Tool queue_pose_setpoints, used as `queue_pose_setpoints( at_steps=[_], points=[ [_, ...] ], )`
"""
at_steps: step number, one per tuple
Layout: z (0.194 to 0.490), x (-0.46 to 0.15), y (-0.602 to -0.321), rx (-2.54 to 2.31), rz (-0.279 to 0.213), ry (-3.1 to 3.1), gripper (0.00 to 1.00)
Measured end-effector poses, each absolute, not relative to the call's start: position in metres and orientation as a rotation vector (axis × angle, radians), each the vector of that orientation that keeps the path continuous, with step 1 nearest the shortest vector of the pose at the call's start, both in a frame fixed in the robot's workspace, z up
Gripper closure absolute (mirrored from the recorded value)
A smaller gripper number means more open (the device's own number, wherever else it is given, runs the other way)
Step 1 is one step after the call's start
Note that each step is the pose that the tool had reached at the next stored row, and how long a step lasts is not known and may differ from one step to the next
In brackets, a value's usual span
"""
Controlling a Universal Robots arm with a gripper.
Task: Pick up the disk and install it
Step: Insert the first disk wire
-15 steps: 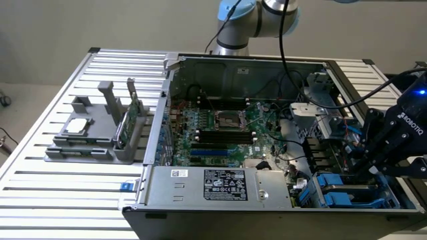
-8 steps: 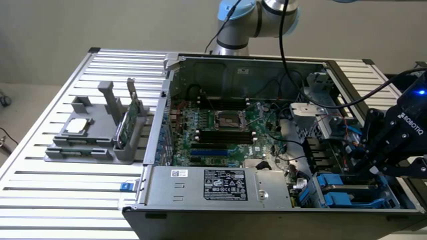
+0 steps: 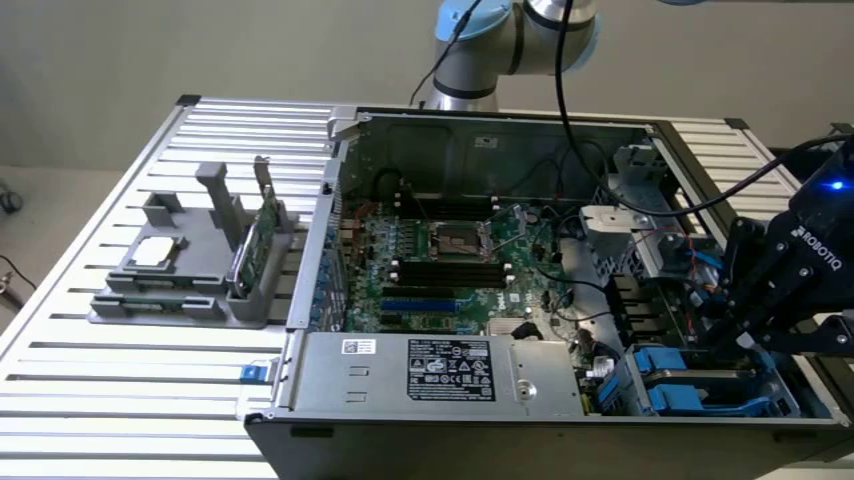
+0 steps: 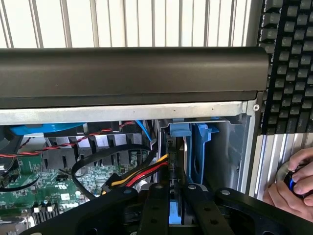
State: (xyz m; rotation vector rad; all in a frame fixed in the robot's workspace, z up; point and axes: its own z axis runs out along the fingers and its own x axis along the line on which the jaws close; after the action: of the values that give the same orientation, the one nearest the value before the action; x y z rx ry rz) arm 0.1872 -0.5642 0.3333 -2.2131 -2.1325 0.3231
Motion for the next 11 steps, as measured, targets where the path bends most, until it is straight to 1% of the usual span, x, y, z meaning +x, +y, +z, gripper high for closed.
queue_pose_setpoints(
  at_steps=[11],
  points=[
    [0.3328,0.1864,-0.5641,-2.218,0.314,-2.137,0.83]
  ],
)
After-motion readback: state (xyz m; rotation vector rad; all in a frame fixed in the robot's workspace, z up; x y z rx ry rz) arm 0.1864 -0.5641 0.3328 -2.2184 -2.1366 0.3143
